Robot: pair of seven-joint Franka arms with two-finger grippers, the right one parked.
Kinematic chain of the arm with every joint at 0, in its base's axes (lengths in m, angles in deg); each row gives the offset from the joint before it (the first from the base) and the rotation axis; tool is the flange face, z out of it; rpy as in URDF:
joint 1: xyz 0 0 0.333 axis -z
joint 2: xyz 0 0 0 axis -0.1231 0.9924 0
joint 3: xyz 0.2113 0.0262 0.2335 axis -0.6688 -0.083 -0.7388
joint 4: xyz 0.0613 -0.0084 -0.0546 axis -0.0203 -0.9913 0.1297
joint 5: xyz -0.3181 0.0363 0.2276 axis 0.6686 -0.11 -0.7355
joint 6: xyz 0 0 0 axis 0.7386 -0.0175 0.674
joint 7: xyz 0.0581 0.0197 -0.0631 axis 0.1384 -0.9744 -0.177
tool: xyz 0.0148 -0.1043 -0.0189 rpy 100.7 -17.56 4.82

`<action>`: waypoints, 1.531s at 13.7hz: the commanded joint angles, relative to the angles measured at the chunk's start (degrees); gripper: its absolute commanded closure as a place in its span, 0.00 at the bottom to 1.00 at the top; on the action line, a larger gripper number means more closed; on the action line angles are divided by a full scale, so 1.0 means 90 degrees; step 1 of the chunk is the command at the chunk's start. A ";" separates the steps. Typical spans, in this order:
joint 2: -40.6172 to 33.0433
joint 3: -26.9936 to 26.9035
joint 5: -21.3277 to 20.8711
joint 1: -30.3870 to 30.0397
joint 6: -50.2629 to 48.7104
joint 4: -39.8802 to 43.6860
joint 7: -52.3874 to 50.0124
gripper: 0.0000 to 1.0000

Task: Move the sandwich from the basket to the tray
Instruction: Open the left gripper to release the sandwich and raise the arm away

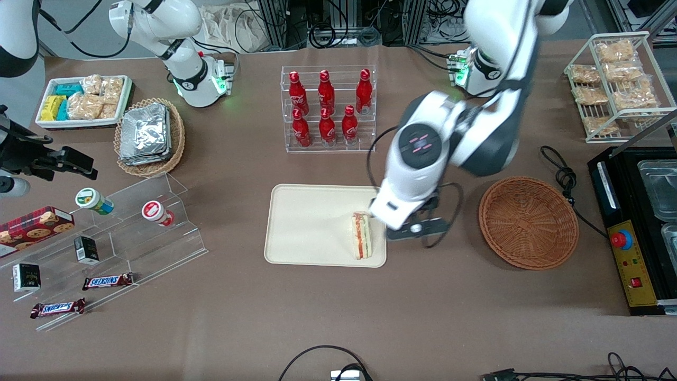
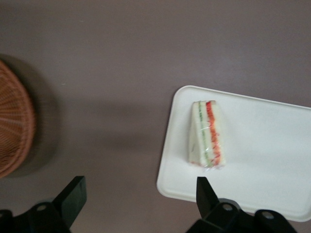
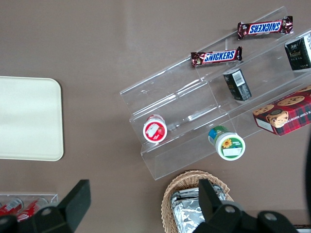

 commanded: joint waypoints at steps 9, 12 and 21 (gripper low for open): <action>-0.2607 -0.1980 0.0123 0.0059 -0.0352 -0.2356 0.2544 0.00; -0.2558 -0.2079 0.0113 0.0040 -0.0460 -0.2336 0.2664 0.00; -0.2548 -0.0557 0.0084 -0.1609 -0.0703 -0.2307 0.2956 0.00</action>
